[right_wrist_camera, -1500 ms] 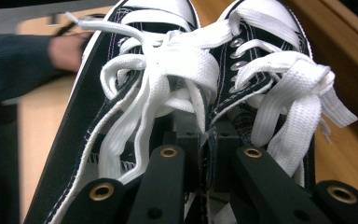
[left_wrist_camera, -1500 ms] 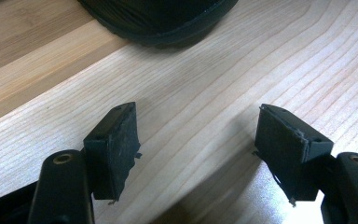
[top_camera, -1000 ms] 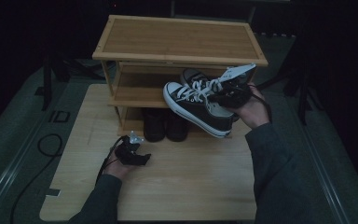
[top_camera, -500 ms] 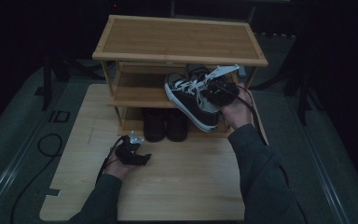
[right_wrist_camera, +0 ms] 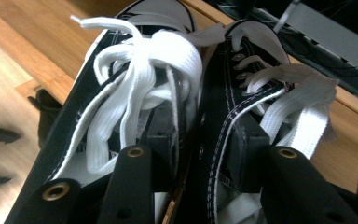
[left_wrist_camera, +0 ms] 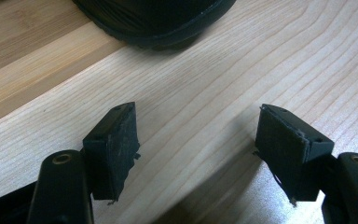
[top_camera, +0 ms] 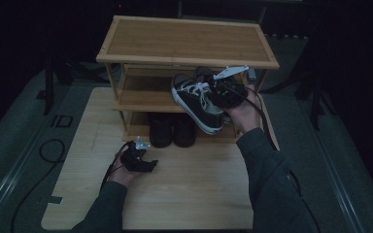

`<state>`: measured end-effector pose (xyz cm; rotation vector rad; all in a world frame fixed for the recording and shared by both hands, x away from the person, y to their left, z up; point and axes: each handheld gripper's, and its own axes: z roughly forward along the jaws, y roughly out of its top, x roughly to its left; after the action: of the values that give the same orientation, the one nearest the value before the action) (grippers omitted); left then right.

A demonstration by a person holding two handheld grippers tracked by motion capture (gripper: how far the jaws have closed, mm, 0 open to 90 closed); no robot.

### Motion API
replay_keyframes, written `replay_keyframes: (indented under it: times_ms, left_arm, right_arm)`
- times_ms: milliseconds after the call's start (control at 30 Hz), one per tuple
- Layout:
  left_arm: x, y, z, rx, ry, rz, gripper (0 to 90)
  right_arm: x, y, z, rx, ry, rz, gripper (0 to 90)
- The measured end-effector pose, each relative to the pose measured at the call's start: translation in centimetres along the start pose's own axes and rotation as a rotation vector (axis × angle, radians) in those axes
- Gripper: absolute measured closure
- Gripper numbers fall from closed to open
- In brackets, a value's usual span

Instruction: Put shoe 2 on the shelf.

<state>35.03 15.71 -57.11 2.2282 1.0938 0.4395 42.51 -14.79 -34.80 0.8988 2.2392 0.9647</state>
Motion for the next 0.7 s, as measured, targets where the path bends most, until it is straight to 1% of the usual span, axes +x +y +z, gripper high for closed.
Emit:
replay_keyframes:
  times_ms: [33, 67, 200, 233, 300, 333, 367, 433, 533, 633, 667, 700]
  left_arm:
    - [0.0, 0.0, 0.0, 0.0, 0.0, 0.0, 30.3]
    - [0.0, 0.0, 0.0, 0.0, 0.0, 0.0, 30.3]
    - [0.0, 0.0, 0.0, 0.001, -0.001, 0.002, 30.3]
    - [0.0, 0.0, 0.0, 0.001, -0.001, 0.002, 30.3]
    - [0.0, 0.0, 0.0, 0.002, -0.001, 0.003, 30.4]
    - [0.0, 0.0, 0.0, 0.002, -0.001, 0.003, 30.3]
    - [0.0, 0.0, 0.0, 0.002, 0.0, 0.002, 30.4]
    - [0.0, 0.0, 0.0, 0.001, 0.001, 0.001, 30.3]
    - [0.0, 0.0, 0.0, 0.0, 0.002, -0.001, 30.3]
    - [-0.1, 0.0, 0.0, 0.001, 0.005, -0.005, 30.4]
    - [-0.1, 0.1, 0.0, 0.002, 0.009, -0.01, 30.7]
    - [-0.1, 0.1, -0.1, 0.007, 0.019, -0.021, 33.2]
  right_arm:
    - [-0.1, 0.0, 0.0, 0.005, 0.013, -0.011, 60.4]
    - [-0.2, 0.0, -0.1, 0.011, 0.019, -0.028, 60.5]
    - [-0.4, 0.1, -0.3, 0.032, 0.037, -0.057, 59.0]
    - [-0.4, 0.2, -0.3, 0.038, 0.042, -0.071, 58.9]
    - [-0.5, 0.3, -0.6, 0.054, 0.042, -0.091, 58.8]
    - [-0.4, 0.4, -0.8, 0.056, 0.03, -0.111, 58.8]
    - [-0.4, 0.5, -1.1, 0.061, 0.03, -0.121, 58.9]
    - [-0.4, 0.6, -1.5, 0.07, 0.033, -0.13, 58.9]
    - [-0.8, 0.5, -2.0, 0.066, 0.054, -0.134, 59.5]
    - [-0.8, 0.4, -2.2, 0.057, 0.062, -0.137, 60.5]
    - [-0.9, 0.3, -2.5, 0.047, 0.075, -0.143, 63.1]
    - [-0.9, 0.3, -3.1, 0.017, 0.085, -0.148, 64.7]
